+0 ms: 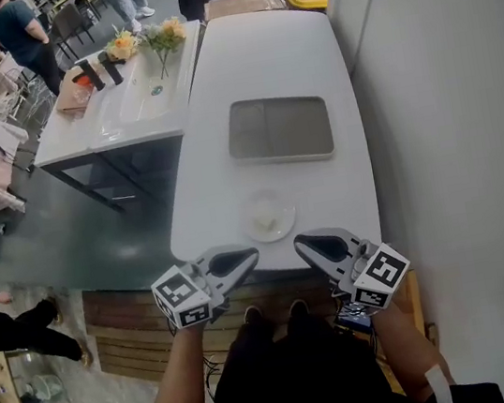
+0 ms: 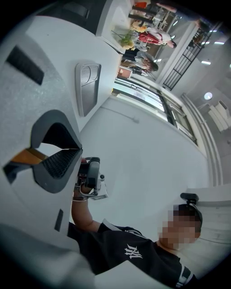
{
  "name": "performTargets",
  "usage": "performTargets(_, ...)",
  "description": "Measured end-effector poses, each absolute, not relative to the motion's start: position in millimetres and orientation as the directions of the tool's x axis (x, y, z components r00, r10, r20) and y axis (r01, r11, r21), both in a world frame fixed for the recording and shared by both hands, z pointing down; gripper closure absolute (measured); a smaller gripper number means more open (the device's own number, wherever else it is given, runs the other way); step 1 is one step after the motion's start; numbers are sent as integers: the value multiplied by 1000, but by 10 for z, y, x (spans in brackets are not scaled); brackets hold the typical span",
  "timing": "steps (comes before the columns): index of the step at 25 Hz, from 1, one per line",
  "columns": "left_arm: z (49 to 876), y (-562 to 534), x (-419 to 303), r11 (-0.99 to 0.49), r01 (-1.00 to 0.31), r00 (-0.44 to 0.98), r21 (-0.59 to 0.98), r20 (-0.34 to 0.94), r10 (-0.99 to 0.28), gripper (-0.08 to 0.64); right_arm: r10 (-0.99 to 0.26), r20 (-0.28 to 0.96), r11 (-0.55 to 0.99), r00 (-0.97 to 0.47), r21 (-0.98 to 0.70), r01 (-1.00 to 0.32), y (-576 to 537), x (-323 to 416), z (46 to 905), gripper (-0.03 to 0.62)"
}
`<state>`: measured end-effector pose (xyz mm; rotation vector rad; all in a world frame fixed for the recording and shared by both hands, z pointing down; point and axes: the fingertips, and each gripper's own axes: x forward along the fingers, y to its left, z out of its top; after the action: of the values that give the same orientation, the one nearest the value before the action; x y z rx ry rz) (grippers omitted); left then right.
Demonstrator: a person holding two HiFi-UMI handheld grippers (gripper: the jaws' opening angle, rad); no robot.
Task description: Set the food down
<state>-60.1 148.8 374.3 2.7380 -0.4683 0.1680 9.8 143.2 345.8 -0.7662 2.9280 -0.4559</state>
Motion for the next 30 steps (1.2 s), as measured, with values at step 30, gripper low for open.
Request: performTargets(30, 4260, 980, -931, -832, -361, 922, 422, 293, -252, 502, -497, 175, 736, -850, -433, -519, 969, 222, 4013, 517)
